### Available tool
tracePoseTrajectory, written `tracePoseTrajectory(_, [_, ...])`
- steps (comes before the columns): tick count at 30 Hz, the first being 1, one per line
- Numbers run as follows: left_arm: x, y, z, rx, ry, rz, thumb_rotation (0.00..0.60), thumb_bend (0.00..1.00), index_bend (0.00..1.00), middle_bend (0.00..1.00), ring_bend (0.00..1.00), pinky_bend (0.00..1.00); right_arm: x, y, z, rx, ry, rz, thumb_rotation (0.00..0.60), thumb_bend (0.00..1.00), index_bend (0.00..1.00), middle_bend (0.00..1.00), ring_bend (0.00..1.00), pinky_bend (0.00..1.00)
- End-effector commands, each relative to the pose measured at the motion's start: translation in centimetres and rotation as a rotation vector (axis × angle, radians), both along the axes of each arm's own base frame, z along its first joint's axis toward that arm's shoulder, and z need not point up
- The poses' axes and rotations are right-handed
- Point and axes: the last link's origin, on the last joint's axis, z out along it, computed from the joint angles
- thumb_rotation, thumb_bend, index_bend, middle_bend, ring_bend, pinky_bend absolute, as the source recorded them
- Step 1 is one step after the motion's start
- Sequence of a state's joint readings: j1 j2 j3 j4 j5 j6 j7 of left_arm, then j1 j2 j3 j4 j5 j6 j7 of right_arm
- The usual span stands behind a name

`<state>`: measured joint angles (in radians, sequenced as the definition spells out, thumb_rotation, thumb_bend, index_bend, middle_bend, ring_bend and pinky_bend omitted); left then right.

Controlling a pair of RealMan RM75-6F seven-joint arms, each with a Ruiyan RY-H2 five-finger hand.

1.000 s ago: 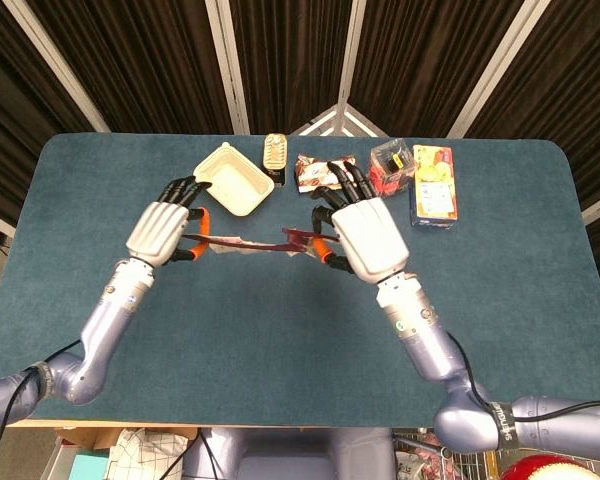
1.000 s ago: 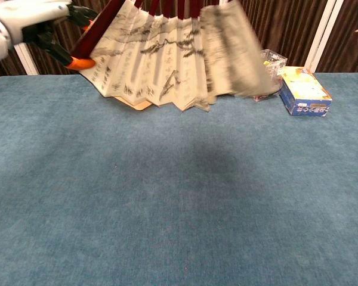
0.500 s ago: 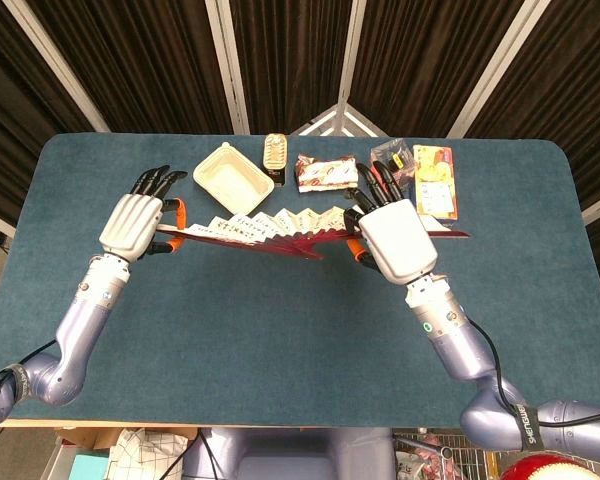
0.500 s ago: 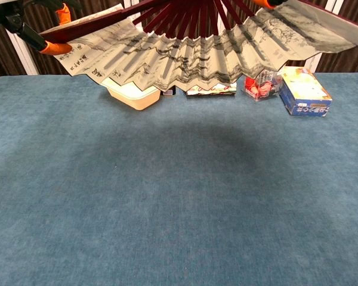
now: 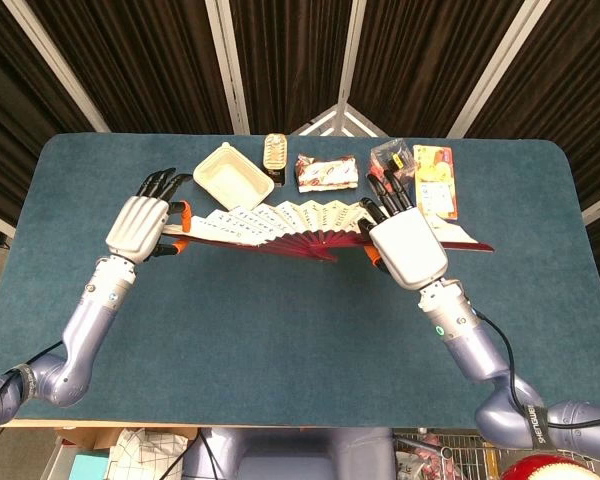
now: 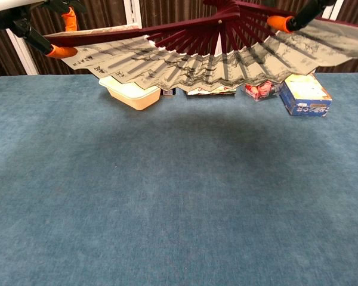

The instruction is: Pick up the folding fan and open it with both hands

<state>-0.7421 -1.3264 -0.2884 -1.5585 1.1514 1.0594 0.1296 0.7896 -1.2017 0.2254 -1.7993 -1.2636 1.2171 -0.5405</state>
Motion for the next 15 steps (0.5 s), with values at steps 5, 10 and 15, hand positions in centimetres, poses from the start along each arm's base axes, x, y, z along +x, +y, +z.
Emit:
tracePoseTrajectory(5, [0.2,-0.3,-0.7,-0.009,0.003,-0.006,0.600,0.49,0.71,0.11,0.00,0.00,-1.1,0.3,-0.2,0.002,0.003,-0.006,0.600,0.52,0.82,0.32,0.02,0.00])
tracePoseTrajectory(10, [0.3,-0.5,-1.4,-0.023,0.009,-0.009,0.600,0.49,0.71,0.11,0.00,0.00,-2.2,0.5,-0.4,0.005,0.004,-0.022,0.600,0.52,0.82,0.32,0.02,0.00])
tracePoseTrajectory(15, [0.1,-0.8,-2.1,-0.035,0.021,-0.010,0.600,0.49,0.72,0.10,0.00,0.00,-3.9,0.8,-0.6,0.003,0.026,-0.043,0.600,0.52,0.82,0.32,0.02,0.00])
